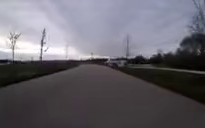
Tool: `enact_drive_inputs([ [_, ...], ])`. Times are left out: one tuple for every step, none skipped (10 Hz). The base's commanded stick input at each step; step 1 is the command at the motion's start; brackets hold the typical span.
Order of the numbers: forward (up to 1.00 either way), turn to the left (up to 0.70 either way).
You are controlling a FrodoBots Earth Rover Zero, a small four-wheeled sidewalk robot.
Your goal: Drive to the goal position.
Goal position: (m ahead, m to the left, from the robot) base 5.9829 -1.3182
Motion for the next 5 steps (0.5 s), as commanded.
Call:
enact_drive_inputs([
  [1.00, 0.00],
  [1.00, 0.00],
  [1.00, 0.00],
  [1.00, 0.00],
  [1.00, 0.00],
])
